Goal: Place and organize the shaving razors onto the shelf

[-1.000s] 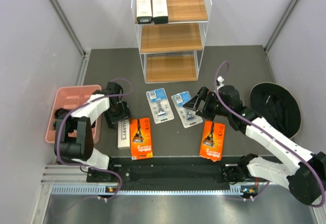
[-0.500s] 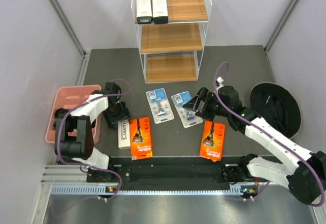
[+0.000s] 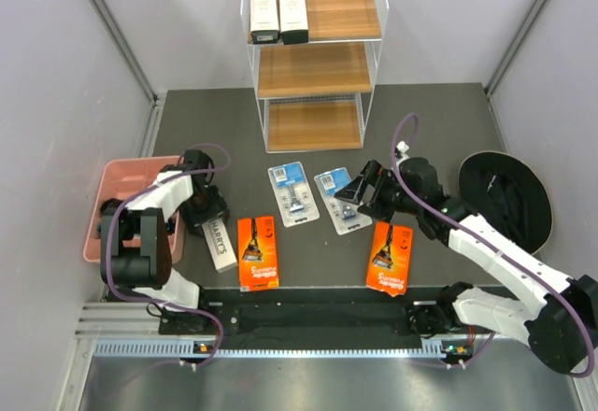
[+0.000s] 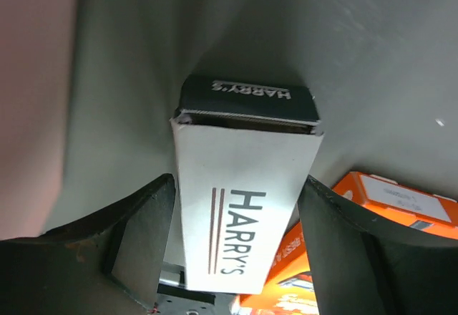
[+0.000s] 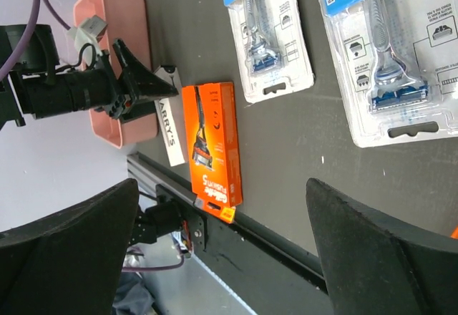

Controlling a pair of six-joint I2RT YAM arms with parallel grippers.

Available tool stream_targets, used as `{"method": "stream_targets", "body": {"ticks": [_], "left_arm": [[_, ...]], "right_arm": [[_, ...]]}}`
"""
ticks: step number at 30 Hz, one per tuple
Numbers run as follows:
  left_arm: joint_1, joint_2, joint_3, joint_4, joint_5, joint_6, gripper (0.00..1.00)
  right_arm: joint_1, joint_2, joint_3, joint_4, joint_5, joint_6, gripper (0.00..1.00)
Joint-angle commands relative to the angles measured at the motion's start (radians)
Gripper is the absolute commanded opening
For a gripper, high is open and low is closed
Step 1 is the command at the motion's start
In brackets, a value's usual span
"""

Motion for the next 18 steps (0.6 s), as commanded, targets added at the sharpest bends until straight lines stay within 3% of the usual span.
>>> {"method": "stream_targets", "body": {"ticks": [1, 4, 8, 11, 12, 13, 18], "left_arm": [[0.033, 0.009, 0.002, 0.028, -0.088, 0.013, 0.73], [0.033, 0.046, 0.004, 0.037, -0.062, 0.021, 0.71], [0.033, 0.074, -0.007, 0.059, -0.023, 0.033, 0.60], [0.033, 0.087, -0.011, 0.065, -0.008, 0.045, 0.47], [0.033, 0.087, -0.011, 0.066, -0.002, 0.045, 0.37], [0.033, 0.083, -0.008, 0.063, 0.001, 0.047, 0.33], [0.031, 0.029, 0.036, 0.022, 0.032, 0.053, 0.34]], "right_arm": [[0.011, 0.010, -0.001, 0.037, -0.012, 0.002, 0.99], [0.012, 0.018, 0.007, 0.036, -0.017, 0.000, 0.99], [0.015, 0.021, 0.016, 0.030, -0.017, -0.008, 0.99], [0.017, 0.023, 0.016, 0.028, -0.017, -0.009, 0.99], [0.017, 0.024, 0.017, 0.027, -0.017, -0.011, 0.99], [0.018, 0.024, 0.017, 0.028, -0.018, -0.011, 0.99], [0.020, 0.027, 0.037, 0.017, -0.020, -0.020, 0.99]]}}
